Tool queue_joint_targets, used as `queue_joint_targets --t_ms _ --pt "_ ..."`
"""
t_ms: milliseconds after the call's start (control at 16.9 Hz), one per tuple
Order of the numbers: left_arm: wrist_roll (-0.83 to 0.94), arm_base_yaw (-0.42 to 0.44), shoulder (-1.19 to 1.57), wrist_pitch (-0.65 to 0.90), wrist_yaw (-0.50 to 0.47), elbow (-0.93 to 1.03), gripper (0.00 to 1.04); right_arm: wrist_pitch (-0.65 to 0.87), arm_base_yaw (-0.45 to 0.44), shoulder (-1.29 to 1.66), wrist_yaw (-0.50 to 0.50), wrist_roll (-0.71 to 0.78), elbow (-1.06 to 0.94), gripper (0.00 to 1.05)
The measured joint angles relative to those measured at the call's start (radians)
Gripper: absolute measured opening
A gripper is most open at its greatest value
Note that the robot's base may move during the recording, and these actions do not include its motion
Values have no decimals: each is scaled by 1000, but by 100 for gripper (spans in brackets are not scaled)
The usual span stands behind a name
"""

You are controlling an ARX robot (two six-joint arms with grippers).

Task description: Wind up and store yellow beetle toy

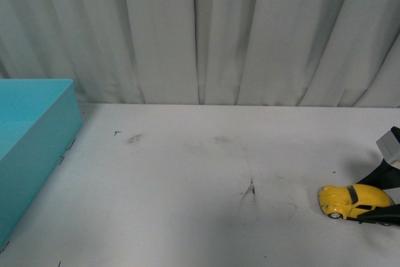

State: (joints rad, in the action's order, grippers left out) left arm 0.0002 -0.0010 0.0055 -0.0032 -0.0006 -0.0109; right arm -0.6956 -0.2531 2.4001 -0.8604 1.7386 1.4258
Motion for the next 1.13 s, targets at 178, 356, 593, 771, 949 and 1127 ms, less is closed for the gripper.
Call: queue_joint_targets --t_ms 178,356,593,771,949,1127 --pt "0 0 0 0 0 0 98 -53 -39 -5 11 6 -5 42" --pt "0 0 0 0 0 0 98 -91 -57 -7 29 8 -1 42" --pt "0 0 0 0 0 0 98 -50 -60 -7 43 8 -1 69" --pt "0 0 0 0 0 0 98 -44 -61 -7 43 9 -1 99" --pt "0 0 0 0 0 0 98 -37 -61 -6 44 10 -1 98" --pt "0 0 0 0 0 0 98 -34 -60 -6 44 10 -1 98"
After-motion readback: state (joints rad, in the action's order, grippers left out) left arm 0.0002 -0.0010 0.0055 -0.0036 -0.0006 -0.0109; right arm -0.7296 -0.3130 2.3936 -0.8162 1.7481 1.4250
